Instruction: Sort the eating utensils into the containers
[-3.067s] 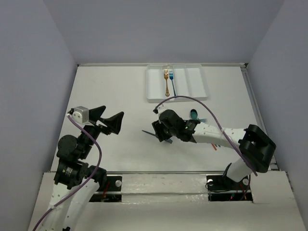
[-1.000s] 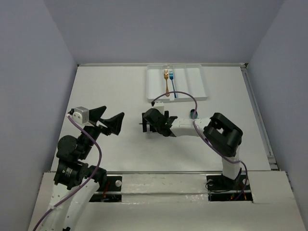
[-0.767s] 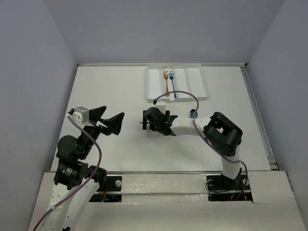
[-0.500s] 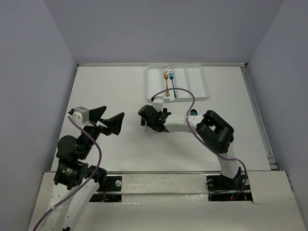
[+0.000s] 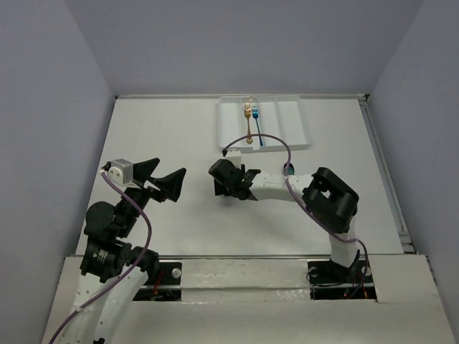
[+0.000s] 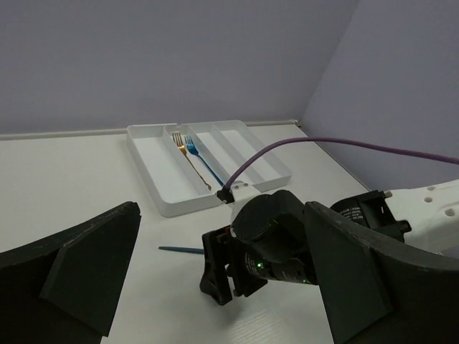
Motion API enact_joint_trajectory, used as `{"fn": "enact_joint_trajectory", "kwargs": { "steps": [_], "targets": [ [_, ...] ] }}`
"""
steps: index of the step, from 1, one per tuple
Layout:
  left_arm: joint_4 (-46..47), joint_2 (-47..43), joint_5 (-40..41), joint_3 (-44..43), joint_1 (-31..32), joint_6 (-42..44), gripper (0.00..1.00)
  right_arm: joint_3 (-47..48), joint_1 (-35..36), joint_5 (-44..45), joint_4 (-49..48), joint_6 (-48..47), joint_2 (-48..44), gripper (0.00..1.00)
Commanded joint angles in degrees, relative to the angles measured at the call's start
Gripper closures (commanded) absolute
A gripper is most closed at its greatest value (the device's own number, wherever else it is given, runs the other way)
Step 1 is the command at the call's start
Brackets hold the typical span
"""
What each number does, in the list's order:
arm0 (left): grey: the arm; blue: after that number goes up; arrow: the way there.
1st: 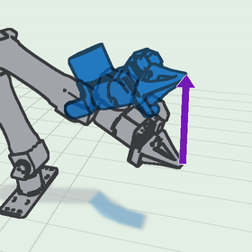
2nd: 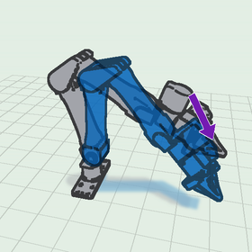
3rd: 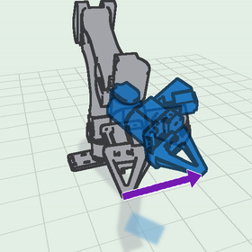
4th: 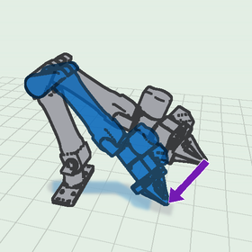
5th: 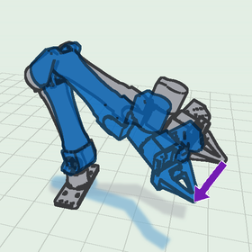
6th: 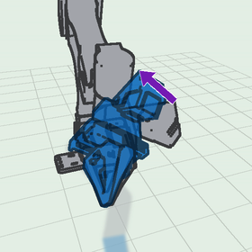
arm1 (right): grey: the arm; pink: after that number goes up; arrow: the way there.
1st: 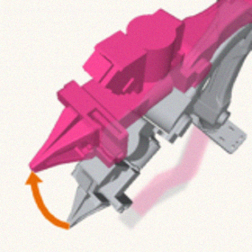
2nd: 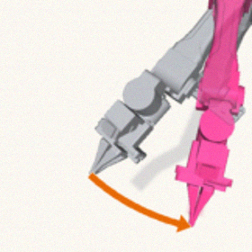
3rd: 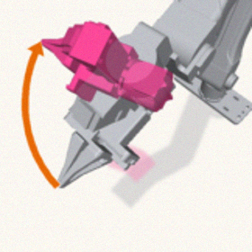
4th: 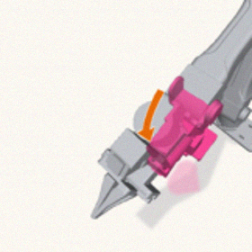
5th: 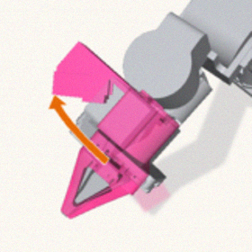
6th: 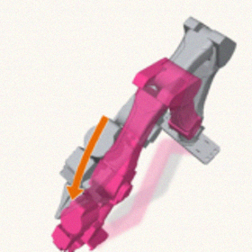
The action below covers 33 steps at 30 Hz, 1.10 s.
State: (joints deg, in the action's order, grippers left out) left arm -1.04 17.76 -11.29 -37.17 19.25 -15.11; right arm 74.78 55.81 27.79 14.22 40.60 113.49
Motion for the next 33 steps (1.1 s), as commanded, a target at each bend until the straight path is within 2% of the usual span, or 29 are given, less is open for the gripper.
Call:
{"fn": "enact_joint_trajectory", "kwargs": {
  "steps": [1, 2, 3, 5, 6, 14, 18, 24, 28, 33],
  "targets": [
    [3.7, 0.0, -1.0, -1.2, -0.3, -0.3, 0.01, 3.1, 0.1, -3.7, -0.5, -7.1, -4.1, 0.41],
    [3.7, 0.0, -0.9, -1.2, -0.3, -0.2, 0.01, 4.1, -0.4, -3.8, -0.6, -8.2, -3.1, 0.44],
    [3.6, 0.1, -0.8, -1.2, -0.3, -0.3, 0.01, 6.1, -1.0, -3.9, -1.0, -9.1, -2.4, 0.54],
    [3.5, 0.0, -0.7, -1.2, -0.3, -0.2, 0.01, 8.3, -2.0, -5.3, -1.7, -11.7, -0.9, 0.83],
    [3.5, 0.1, -0.7, -1.2, -0.3, -0.1, 0.01, 9.4, -2.5, -5.9, -1.7, -12.0, 0.8, 1.0],
    [3.4, 0.0, -0.7, -1.3, -0.3, 0.0, 0.01, 18.2, -7.0, -9.2, -1.4, -17.4, 7.9, 1.0],
    [3.4, 0.1, -0.6, -1.3, -0.3, 0.0, 0.01, 24.3, -7.6, -10.2, 0.7, -19.0, 11.9, 1.0],
    [3.4, 0.3, -0.6, -1.2, -0.3, -0.1, 0.01, 28.3, -7.6, -11.7, 1.6, -19.7, 16.8, 1.0],
    [3.4, 0.4, -0.6, -1.3, -0.3, 0.0, 0.01, 28.3, -7.6, -13.6, 2.2, -19.2, 18.5, 1.0],
    [3.4, 0.3, -0.6, -1.3, -0.3, 0.1, 0.01, 21.8, -6.2, -15.1, -0.5, -18.4, 15.5, 1.0]
  ]
}}
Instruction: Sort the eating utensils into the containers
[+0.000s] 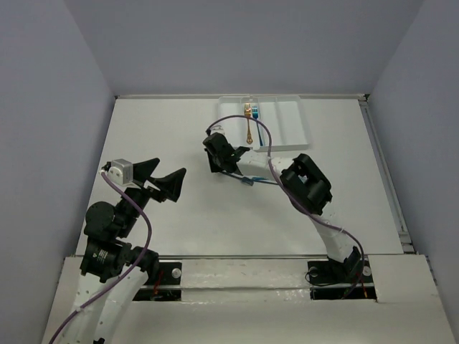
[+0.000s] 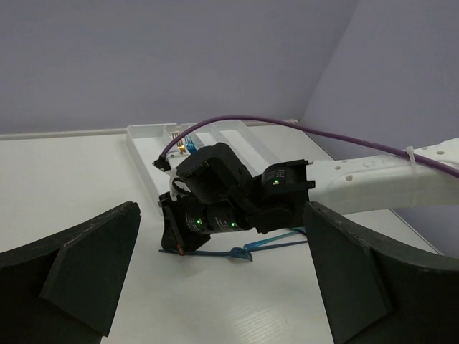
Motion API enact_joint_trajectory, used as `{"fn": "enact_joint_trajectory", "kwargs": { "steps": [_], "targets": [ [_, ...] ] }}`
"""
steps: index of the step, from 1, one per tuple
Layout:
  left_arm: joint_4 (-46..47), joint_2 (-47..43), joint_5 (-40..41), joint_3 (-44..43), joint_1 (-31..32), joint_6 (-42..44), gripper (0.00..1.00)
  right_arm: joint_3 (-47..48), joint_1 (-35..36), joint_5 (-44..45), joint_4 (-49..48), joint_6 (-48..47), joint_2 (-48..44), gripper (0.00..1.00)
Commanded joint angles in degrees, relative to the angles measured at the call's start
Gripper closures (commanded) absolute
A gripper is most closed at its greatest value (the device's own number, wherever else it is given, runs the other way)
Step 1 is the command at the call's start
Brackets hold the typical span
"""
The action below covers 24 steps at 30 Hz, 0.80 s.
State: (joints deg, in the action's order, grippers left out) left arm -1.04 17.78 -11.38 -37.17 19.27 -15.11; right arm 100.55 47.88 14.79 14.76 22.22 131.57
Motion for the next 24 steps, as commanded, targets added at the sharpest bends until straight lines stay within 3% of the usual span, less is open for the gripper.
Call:
{"fn": "enact_joint_trajectory", "kwargs": {
  "steps": [1, 13, 22, 23, 24],
  "targets": [
    [3.4, 0.3, -0.6, -1.3, -0.4, 0.0, 0.01, -6.7, 2.2, -2.1, -1.4, 0.3, -3.2, 1.0],
    [3.5, 0.2, -0.8, -1.3, -0.4, -0.1, 0.01, -32.0, 13.7, -1.3, -8.3, 7.4, -19.6, 1.0],
    [3.5, 0.0, -0.8, -1.2, -0.4, -0.3, 0.01, -42.8, 17.2, 1.5, -6.5, 12.8, -30.7, 1.0],
    [3.6, -0.1, -0.8, -1.2, -0.4, -0.3, 0.01, -43.0, 17.2, 2.1, -5.8, 13.1, -31.8, 0.98],
    [3.6, 0.0, -0.9, -1.2, -0.4, -0.2, 0.01, -43.0, 17.2, 2.8, -5.3, 13.0, -32.9, 0.87]
  ]
}}
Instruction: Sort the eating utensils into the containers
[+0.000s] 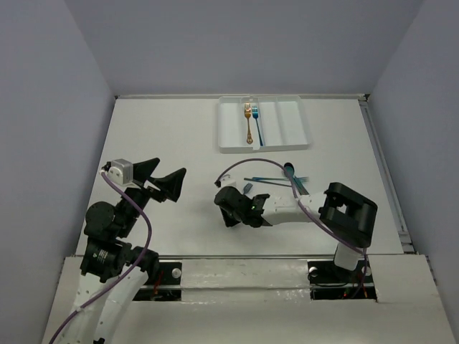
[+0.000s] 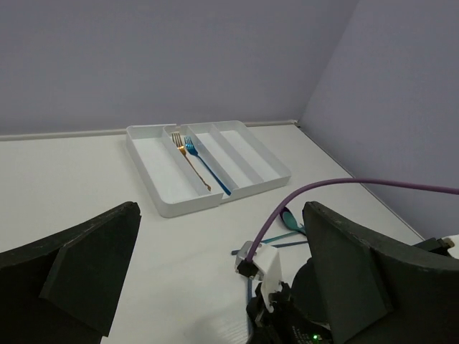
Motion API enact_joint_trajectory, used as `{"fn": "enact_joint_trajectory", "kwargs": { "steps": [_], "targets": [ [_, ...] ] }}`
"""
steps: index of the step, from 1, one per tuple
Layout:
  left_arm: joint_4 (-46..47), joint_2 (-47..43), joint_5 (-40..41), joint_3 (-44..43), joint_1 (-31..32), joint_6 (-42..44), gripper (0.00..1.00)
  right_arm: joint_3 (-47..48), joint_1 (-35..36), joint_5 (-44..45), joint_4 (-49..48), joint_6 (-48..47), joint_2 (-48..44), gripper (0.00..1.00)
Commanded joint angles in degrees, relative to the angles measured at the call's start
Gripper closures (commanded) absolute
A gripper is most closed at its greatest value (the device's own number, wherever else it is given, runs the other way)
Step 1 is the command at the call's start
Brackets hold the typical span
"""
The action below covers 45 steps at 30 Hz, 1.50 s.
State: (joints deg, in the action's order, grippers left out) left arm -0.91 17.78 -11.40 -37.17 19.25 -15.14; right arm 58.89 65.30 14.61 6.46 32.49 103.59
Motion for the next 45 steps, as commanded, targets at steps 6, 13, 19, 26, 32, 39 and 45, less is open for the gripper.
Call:
{"fn": "enact_joint_trajectory", "kwargs": {
  "steps": [6, 13, 19, 26, 32, 39, 45],
  "targets": [
    [3.4, -0.2, -0.6, -1.3, -0.3, -0.2, 0.01, -0.2, -0.3, 8.9, 9.0, 3.6, -11.9, 0.26],
    [3.5, -0.4, -0.8, -1.2, -0.3, -0.3, 0.01, 0.2, -2.6, 15.8, 15.3, 9.2, -8.1, 0.13],
    [3.5, -0.3, -0.8, -1.2, -0.3, -0.4, 0.01, 2.8, -4.8, 15.0, 14.5, 8.6, -3.4, 0.1],
    [3.5, -0.4, -0.9, -1.2, -0.3, -0.3, 0.01, 5.0, -6.9, 13.2, 10.2, 7.9, 0.0, 0.17],
    [3.5, -0.6, -1.1, -1.2, -0.3, -0.2, 0.01, 5.4, -7.4, 13.7, 10.2, 8.3, 1.4, 0.38],
    [3.5, -0.6, -1.1, -1.2, -0.3, -0.3, 0.01, 3.0, -7.4, 14.6, 11.6, 10.1, 0.6, 0.8],
    [3.5, -0.6, -1.2, -1.2, -0.3, -0.3, 0.01, 0.9, -7.4, 17.3, 14.3, 12.3, -3.5, 0.97]
  ]
}}
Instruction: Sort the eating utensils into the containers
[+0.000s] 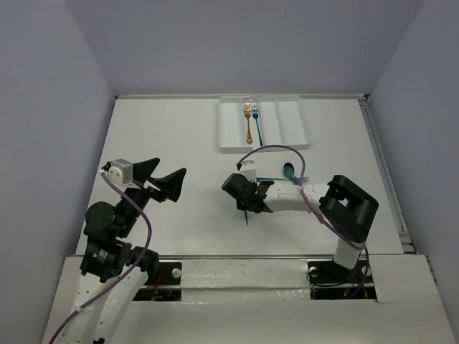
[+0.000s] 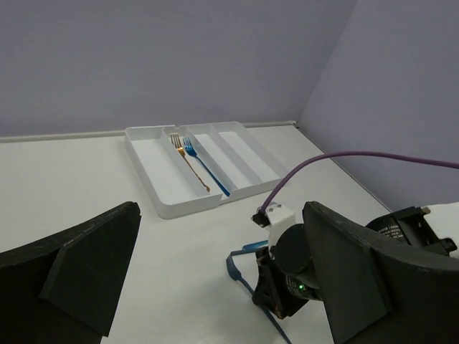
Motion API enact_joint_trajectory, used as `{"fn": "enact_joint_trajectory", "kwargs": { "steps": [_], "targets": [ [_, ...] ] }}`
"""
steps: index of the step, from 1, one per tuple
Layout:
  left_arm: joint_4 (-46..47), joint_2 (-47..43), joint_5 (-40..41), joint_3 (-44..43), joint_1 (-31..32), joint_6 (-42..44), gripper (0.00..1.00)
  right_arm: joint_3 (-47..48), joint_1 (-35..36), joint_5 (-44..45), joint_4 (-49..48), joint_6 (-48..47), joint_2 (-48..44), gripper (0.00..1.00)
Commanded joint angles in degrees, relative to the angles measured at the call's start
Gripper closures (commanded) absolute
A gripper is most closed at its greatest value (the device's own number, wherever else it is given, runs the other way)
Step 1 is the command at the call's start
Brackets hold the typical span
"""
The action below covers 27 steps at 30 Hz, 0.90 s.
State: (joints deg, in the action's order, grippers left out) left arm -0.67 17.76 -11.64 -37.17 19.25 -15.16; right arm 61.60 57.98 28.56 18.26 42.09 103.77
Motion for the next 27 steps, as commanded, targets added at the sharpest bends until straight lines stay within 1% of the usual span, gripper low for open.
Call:
{"fn": "enact_joint_trajectory", "kwargs": {
  "steps": [1, 2, 5, 8, 9, 11, 12, 13, 14, 15, 16, 17, 18, 19, 20, 22, 23, 24, 26, 27],
  "targets": [
    [3.3, -0.5, -0.9, -1.2, -0.3, -0.3, 0.01, -2.1, -0.1, 4.6, 2.8, 2.8, -4.4, 0.98],
    [3.3, -0.4, -1.0, -1.2, -0.3, -0.4, 0.01, -2.4, -0.1, 5.2, 3.3, 2.8, -5.3, 1.0],
    [3.3, -0.5, -0.8, -1.2, -0.3, -0.3, 0.01, -3.2, -0.1, 6.5, 4.1, 2.7, -9.3, 1.0],
    [3.3, -0.5, -0.8, -1.2, -0.3, -0.4, 0.01, -2.9, -0.1, 6.4, 3.2, 0.2, -13.0, 1.0],
    [3.2, -0.5, -0.8, -1.2, -0.3, -0.4, 0.01, -2.5, -0.1, 6.2, 1.8, -2.4, -14.7, 1.0],
    [3.2, -0.5, -0.9, -1.2, -0.3, -0.4, 0.01, -1.9, -3.3, 4.5, -0.8, -6.1, -16.3, 1.0],
    [3.2, -0.6, -0.9, -1.2, -0.3, -0.3, 0.01, -1.5, -5.0, 3.4, -2.3, -10.0, -16.8, 1.0],
    [3.2, -0.7, -0.8, -1.2, -0.3, -0.4, 0.01, -1.4, -6.9, -0.2, -6.5, -12.2, -17.6, 1.0],
    [3.1, -0.7, -0.8, -1.2, -0.3, -0.3, 0.01, -1.1, -9.2, -2.6, -8.4, -13.9, -17.6, 1.0],
    [3.0, -0.8, -0.6, -1.2, -0.3, -0.4, 0.01, 0.0, -13.5, -5.0, -10.1, -17.4, -17.5, 1.0],
    [3.0, -0.8, -0.4, -1.2, -0.3, -0.3, 0.01, 0.7, -15.2, -6.8, -14.1, -19.5, -17.2, 1.0],
    [2.9, -0.8, -0.2, -1.3, -0.3, -0.3, 0.01, 3.8, -18.0, -8.8, -15.6, -22.8, -15.5, 1.0],
    [2.9, -0.8, -0.2, -1.3, -0.3, -0.3, 0.01, 6.2, -19.3, -9.3, -15.1, -23.7, -14.0, 1.0],
    [2.9, -0.8, -0.2, -1.3, -0.3, -0.3, 0.01, 8.9, -20.3, -10.8, -14.7, -24.8, -10.0, 1.0],
    [2.9, -0.8, -0.3, -1.3, -0.3, -0.2, 0.01, 11.5, -21.2, -11.4, -14.2, -26.9, -8.0, 1.0],
    [2.8, -1.0, -0.2, -1.4, -0.3, -0.3, 0.01, 16.1, -23.4, -12.2, -13.8, -28.4, -3.9, 1.0],
    [2.7, -1.0, -0.1, -1.4, -0.3, -0.2, 0.01, 20.0, -24.2, -12.7, -13.7, -28.9, -1.9, 1.0],
    [2.6, -1.1, -0.2, -1.4, -0.3, -0.2, 0.01, 21.8, -25.1, -13.3, -14.1, -30.0, 1.9, 1.0],
    [2.7, -1.1, -0.1, -1.4, -0.3, -0.1, 0.01, 26.5, -27.8, -16.7, -14.6, -30.9, 5.6, 1.0],
    [2.6, -1.1, -0.1, -1.5, -0.3, -0.1, 0.01, 28.5, -28.7, -17.6, -13.3, -30.9, 9.2, 1.0]
  ]
}}
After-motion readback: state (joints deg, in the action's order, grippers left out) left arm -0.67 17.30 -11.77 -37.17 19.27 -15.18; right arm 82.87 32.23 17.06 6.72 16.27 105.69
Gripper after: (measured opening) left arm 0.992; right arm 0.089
